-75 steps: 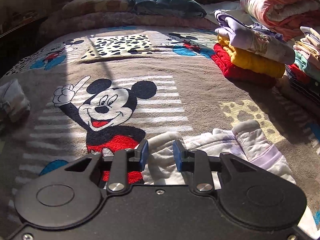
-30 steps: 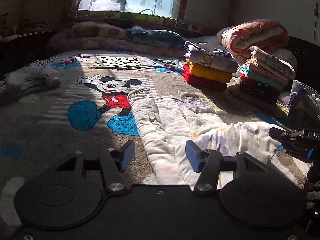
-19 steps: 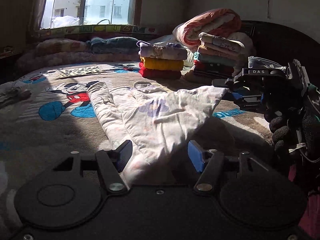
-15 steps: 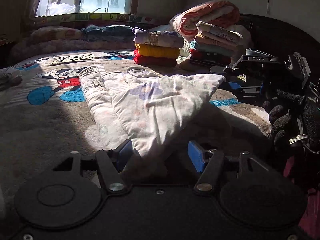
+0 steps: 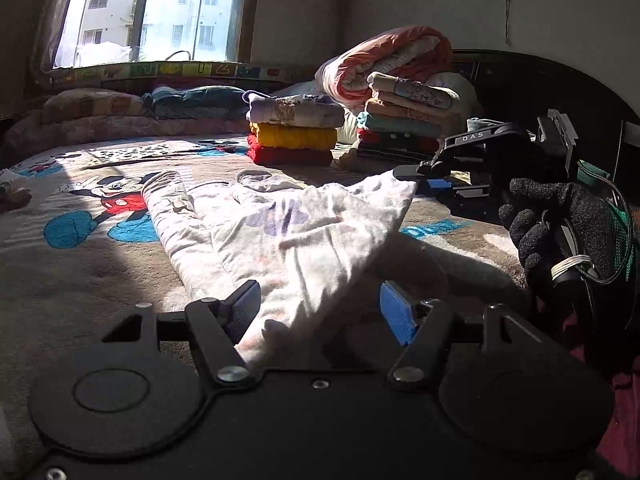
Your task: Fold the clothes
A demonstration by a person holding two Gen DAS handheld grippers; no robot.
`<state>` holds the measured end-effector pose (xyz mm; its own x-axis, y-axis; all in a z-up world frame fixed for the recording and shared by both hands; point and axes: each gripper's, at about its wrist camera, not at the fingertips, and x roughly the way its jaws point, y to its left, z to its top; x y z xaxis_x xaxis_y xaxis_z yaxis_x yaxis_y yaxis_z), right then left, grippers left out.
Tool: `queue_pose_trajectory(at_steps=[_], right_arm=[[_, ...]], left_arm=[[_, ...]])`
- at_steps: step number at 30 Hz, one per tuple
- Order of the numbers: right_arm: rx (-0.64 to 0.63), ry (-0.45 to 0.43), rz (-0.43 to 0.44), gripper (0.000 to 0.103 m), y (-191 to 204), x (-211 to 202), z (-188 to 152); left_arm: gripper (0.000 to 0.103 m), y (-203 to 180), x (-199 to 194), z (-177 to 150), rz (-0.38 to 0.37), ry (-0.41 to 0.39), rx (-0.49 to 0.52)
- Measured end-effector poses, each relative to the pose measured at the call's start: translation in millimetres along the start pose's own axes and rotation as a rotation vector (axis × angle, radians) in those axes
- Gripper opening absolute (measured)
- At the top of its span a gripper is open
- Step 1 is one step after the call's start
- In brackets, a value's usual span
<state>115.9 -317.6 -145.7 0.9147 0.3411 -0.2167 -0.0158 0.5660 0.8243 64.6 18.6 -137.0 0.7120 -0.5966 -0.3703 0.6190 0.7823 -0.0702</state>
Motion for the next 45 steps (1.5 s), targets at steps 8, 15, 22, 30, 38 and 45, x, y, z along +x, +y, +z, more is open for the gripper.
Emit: queue_pose_trajectory(at_steps=[8,15,22,30,38,45], right_arm=[[-0.085,-0.015,-0.012,0.013,46.5,11.1,12.3],[-0.191,0.024,-0.022,0.013,91.9,52.3,16.2],[-0.315,0.1,-0.015,0.013,136.3,105.3,1.4],[-0.455,0.219,-0.097,0.013,160.6,169.3,-27.2],[-0.505,0.298,-0.117,0.034,159.9,177.3,-18.8],[-0.501,0.335,-0.123,0.041,128.4,171.0,12.5]], left_arm=[[0.066,1.7,10.9,-3.4,0.006,0.041,0.04],[0.066,5.6,14.0,-6.3,-0.018,0.055,0.021],[0.066,16.3,14.0,-9.9,-0.056,0.079,-0.024],[0.066,37.6,11.9,-7.4,-0.12,0.076,-0.18],[0.066,47.8,8.2,-7.9,-0.149,0.067,-0.272],[0.066,51.4,8.3,-6.1,-0.158,0.075,-0.302]])
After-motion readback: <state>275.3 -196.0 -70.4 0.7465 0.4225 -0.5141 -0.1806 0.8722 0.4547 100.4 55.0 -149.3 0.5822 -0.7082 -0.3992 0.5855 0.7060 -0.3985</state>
